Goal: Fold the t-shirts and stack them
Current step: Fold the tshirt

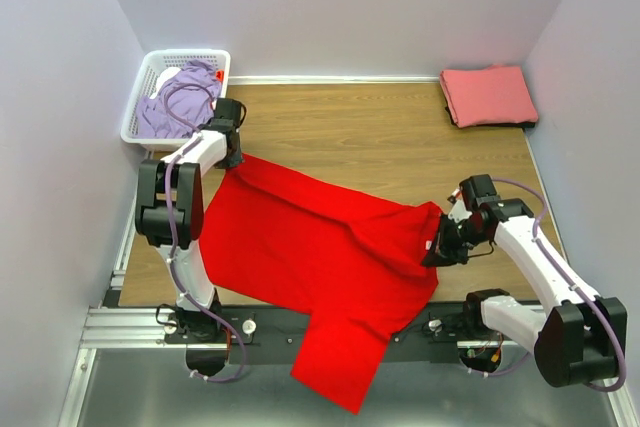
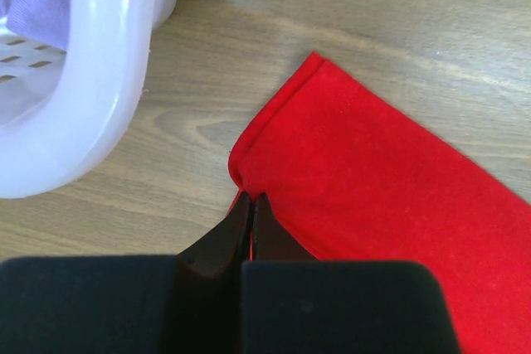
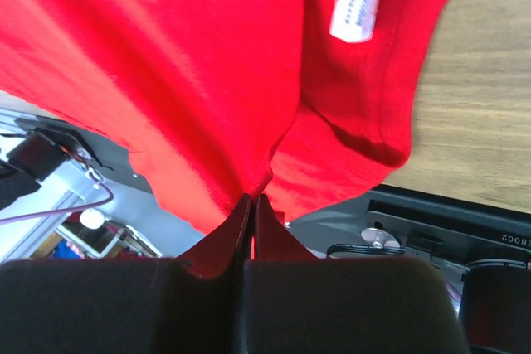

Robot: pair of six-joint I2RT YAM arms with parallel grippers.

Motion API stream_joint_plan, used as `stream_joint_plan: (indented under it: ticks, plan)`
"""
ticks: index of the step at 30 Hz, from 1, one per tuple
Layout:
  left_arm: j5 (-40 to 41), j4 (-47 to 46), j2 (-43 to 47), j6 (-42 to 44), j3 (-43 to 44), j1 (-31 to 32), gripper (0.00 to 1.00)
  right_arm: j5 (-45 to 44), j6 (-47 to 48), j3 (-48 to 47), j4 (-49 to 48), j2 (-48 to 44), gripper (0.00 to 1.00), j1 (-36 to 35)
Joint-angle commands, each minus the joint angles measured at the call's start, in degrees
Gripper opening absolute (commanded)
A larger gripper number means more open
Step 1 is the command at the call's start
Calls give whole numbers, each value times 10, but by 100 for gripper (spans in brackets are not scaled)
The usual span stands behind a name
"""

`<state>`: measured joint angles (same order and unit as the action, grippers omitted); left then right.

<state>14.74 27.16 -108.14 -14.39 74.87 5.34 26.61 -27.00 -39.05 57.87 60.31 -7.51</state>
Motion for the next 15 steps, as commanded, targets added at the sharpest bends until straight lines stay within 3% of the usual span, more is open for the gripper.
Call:
stream_joint_plan:
  ticks: [1,15]
  plan:
    - [36,-11,-14,1,-8,4,0,19,4,26,-7,-11,6,-3]
    - [115,-3,-32,-3,12,25,0,48,-3,3,-9,-12,7,-3]
